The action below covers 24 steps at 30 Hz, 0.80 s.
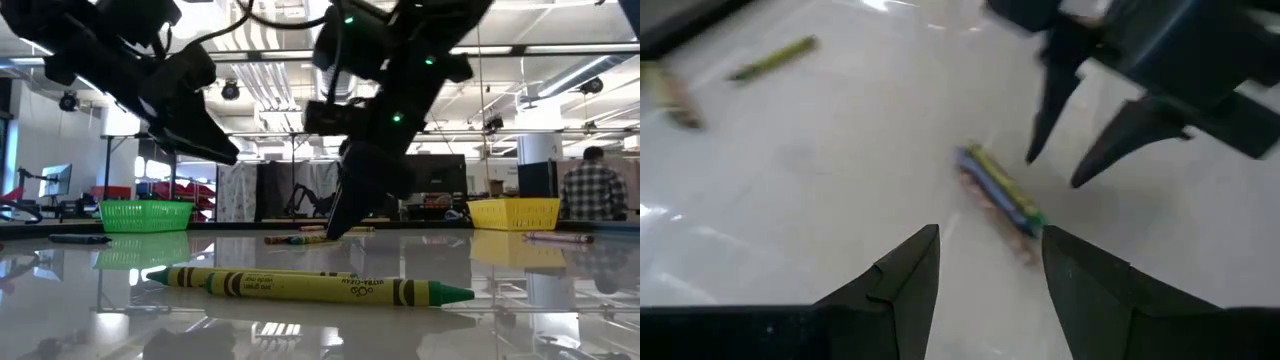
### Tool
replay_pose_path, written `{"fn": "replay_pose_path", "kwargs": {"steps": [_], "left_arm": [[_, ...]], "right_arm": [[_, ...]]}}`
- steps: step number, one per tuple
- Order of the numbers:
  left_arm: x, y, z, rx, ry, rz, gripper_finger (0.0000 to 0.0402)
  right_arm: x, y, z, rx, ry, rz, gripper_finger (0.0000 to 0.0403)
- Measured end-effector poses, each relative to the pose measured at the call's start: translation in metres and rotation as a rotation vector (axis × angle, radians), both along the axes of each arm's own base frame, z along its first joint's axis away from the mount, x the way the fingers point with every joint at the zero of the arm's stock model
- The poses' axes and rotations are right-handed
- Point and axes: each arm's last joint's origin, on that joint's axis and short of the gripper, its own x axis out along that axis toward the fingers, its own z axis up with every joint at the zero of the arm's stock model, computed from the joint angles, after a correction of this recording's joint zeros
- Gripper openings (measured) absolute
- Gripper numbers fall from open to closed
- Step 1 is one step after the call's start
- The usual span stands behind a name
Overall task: Sort crayons
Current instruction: Put the green crayon into the red basket
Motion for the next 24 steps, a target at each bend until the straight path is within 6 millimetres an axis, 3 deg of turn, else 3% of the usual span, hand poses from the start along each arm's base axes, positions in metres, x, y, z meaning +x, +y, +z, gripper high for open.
{"fn": "replay_pose_path", "kwargs": {"steps": [5,11,24], "left_arm": [[0.0,-0.012,0.0,-0.004,0.008,-0.125,0.0162],[-0.003,-0.013,-0.004,-0.012,0.022,-0.123,0.0162],[-0.011,-0.008,-0.017,0.011,0.047,0.021,0.0162]], "right_arm": [[0.014,0.028,0.016,0.126,0.071,0.062,0.0156],[0.024,0.071,0.043,0.194,-0.009,0.1,0.0144],[0.066,0.146,0.012,0.253,-0.043,0.159,0.0116]]}}
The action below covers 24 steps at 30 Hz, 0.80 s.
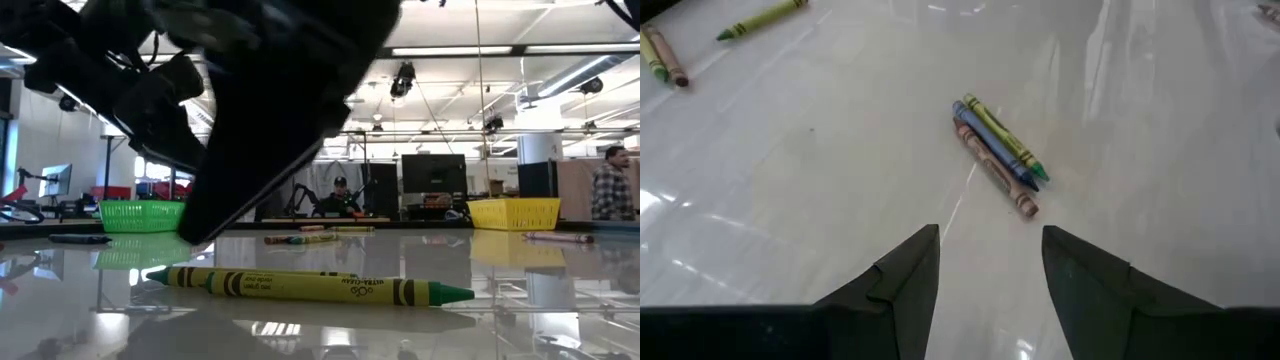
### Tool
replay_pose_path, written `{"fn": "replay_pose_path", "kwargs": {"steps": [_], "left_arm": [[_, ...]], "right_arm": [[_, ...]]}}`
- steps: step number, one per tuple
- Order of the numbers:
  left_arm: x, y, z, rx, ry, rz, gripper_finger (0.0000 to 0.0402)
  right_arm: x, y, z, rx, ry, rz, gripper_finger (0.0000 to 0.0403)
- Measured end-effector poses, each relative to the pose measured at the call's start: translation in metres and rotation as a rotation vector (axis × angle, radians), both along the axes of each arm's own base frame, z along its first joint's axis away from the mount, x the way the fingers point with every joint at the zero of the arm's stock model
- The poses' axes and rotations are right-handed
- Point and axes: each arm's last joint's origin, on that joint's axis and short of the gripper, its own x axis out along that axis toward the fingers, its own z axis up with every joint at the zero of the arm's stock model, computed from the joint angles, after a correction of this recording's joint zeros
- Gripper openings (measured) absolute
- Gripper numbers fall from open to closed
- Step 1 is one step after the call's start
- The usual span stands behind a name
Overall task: Sort crayons
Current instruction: Put the green crayon into the red basket
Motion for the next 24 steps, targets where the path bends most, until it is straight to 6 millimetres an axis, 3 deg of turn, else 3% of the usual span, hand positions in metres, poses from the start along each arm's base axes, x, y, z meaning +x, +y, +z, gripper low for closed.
{"fn": "replay_pose_path", "kwargs": {"steps": [5,14,24], "left_arm": [[0.002,0.0,0.004,0.011,-0.011,-0.007,0.0162],[0.002,0.0,0.004,0.028,-0.011,0.005,0.0162],[0.002,0.0,0.003,0.022,-0.01,0.014,0.0162]], "right_arm": [[0.011,0.016,-0.002,-0.014,0.024,0.018,0.0114],[0.014,0.018,-0.008,-0.052,0.113,-0.029,0.0103],[0.008,0.007,-0.008,-0.111,0.173,-0.069,0.0015]]}}
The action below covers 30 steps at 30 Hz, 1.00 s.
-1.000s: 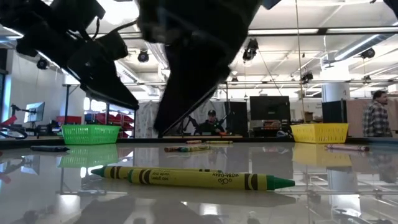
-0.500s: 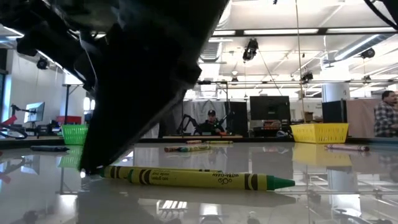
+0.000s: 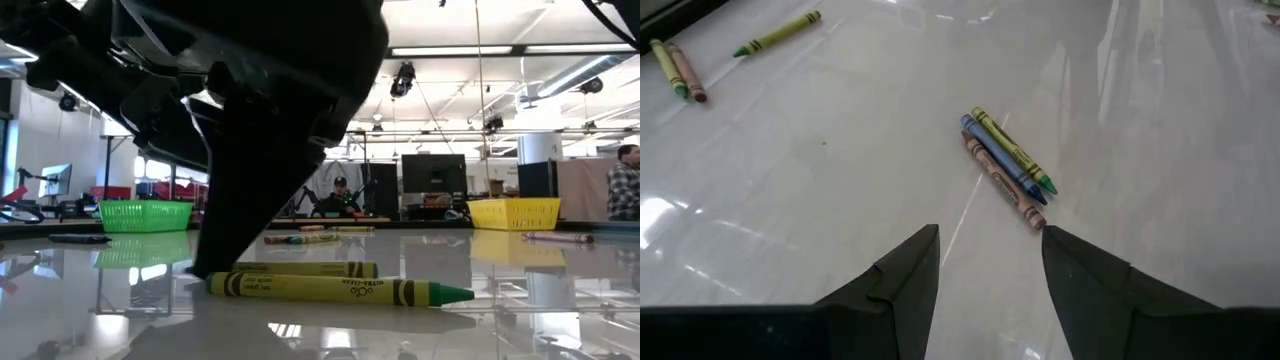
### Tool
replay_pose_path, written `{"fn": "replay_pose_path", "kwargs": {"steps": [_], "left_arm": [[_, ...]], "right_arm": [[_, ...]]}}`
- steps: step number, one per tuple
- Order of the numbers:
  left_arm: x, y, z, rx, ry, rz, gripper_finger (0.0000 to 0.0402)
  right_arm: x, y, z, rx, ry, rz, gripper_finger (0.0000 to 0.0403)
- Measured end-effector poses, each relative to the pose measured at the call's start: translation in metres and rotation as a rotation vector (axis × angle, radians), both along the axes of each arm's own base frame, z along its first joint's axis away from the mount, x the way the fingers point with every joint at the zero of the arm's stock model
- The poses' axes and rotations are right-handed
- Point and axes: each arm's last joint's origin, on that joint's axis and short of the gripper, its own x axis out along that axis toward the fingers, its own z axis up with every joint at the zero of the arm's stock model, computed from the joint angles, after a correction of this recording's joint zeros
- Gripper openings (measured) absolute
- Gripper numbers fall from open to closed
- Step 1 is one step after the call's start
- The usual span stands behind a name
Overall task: Sort crayons
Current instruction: Put the green crayon into the red basket
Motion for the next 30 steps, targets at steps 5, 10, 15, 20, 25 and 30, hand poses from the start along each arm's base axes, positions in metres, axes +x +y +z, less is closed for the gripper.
{"fn": "replay_pose_path", "kwargs": {"steps": [5,10,15,20,25,30], "left_arm": [[0.0,0.0,0.0,-0.016,-0.005,0.011,0.0162],[-0.001,0.0,-0.001,-0.016,-0.002,0.012,0.0162],[-0.002,0.0,0.001,-0.016,-0.007,0.01,0.0162],[-0.007,-0.001,0.006,-0.008,-0.035,-0.005,0.0162],[-0.019,0.002,0.006,0.014,-0.064,0.013,0.0162],[-0.033,0.006,0.01,0.064,-0.115,0.05,0.0162]], "right_arm": [[0.0,-0.013,0.011,-0.108,-0.031,-0.073,0.0009],[-0.008,-0.027,0.051,-0.227,-0.128,-0.145,0.0008],[-0.015,-0.044,0.066,-0.229,-0.248,-0.206,0.0008],[-0.026,-0.062,0.066,-0.153,-0.447,-0.232,0.0008],[-0.028,-0.091,0.047,0.033,-0.648,-0.228,0.0008],[-0.021,-0.116,0.03,0.152,-0.753,-0.193,0.0008]]}}
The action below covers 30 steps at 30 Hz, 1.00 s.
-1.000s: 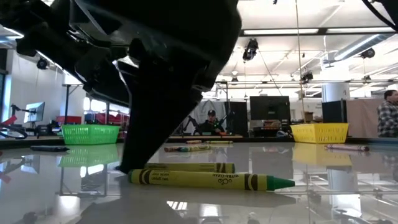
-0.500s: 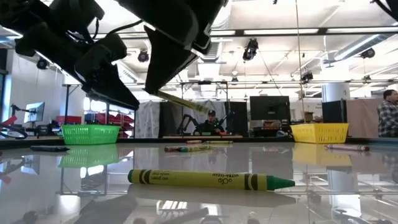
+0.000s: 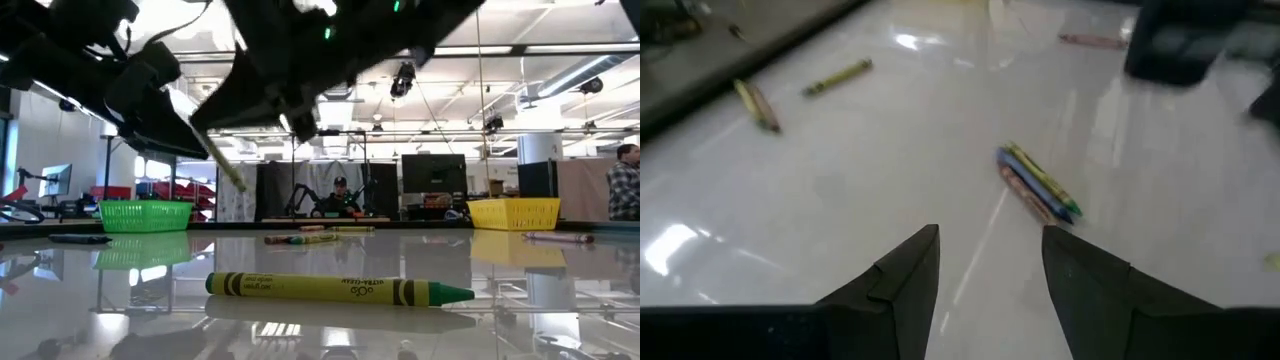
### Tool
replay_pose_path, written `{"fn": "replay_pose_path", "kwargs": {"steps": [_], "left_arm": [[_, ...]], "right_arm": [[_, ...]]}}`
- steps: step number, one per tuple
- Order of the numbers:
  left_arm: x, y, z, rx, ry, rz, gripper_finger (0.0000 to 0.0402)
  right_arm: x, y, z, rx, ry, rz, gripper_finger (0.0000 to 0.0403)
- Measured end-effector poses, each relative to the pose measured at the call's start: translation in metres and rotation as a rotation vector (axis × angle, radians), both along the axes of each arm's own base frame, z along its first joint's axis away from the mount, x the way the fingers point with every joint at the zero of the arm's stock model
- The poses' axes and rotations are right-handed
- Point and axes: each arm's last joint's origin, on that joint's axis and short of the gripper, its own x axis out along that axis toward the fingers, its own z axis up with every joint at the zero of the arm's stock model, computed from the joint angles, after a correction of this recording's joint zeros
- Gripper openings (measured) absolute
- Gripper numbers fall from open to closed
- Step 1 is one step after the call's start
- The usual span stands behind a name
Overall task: Sort crayons
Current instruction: Put the green crayon into the red basket
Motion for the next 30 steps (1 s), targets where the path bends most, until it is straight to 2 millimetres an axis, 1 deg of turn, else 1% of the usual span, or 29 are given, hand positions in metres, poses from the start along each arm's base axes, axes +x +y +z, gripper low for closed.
{"fn": "replay_pose_path", "kwargs": {"steps": [2,4,7,10,12,14,18,23,26,30], "left_arm": [[-0.004,0.001,0.004,0.023,-0.023,-0.002,0.0162],[-0.006,0.002,0.009,0.046,-0.047,-0.001,0.0162],[-0.008,0.003,0.013,0.095,-0.058,0.008,0.0162],[-0.011,0.004,0.016,0.13,-0.06,0.02,0.0162],[-0.013,0.005,0.02,0.131,-0.073,0.021,0.0162],[-0.018,0.004,0.024,0.123,-0.062,0.009,0.0162],[-0.029,0.003,0.036,0.071,-0.069,0.0,0.0162],[-0.042,-0.001,0.051,0.013,-0.158,-0.028,0.0162],[-0.05,-0.004,0.055,-0.001,-0.189,-0.055,0.0162],[-0.059,-0.004,0.058,-0.011,-0.209,-0.078,0.0162]], "right_arm": [[0.005,-0.011,-0.01,-0.012,-0.006,0.001,0.0008],[0.012,-0.02,-0.016,-0.018,-0.012,0.013,0.0008],[0.029,-0.031,-0.017,0.002,-0.054,0.042,0.0008],[0.048,-0.039,-0.025,0.043,-0.064,0.093,0.0008],[0.059,-0.041,-0.034,0.062,-0.055,0.126,0.0008],[0.072,-0.041,-0.039,0.054,-0.073,0.146,0.0008],[0.097,-0.036,-0.043,0.048,-0.133,0.184,0.0008],[0.123,-0.03,-0.05,0.103,-0.179,0.269,0.0008],[0.136,-0.024,-0.044,0.107,-0.24,0.301,0.0008],[0.148,-0.017,-0.032,0.106,-0.318,0.326,0.0008]]}}
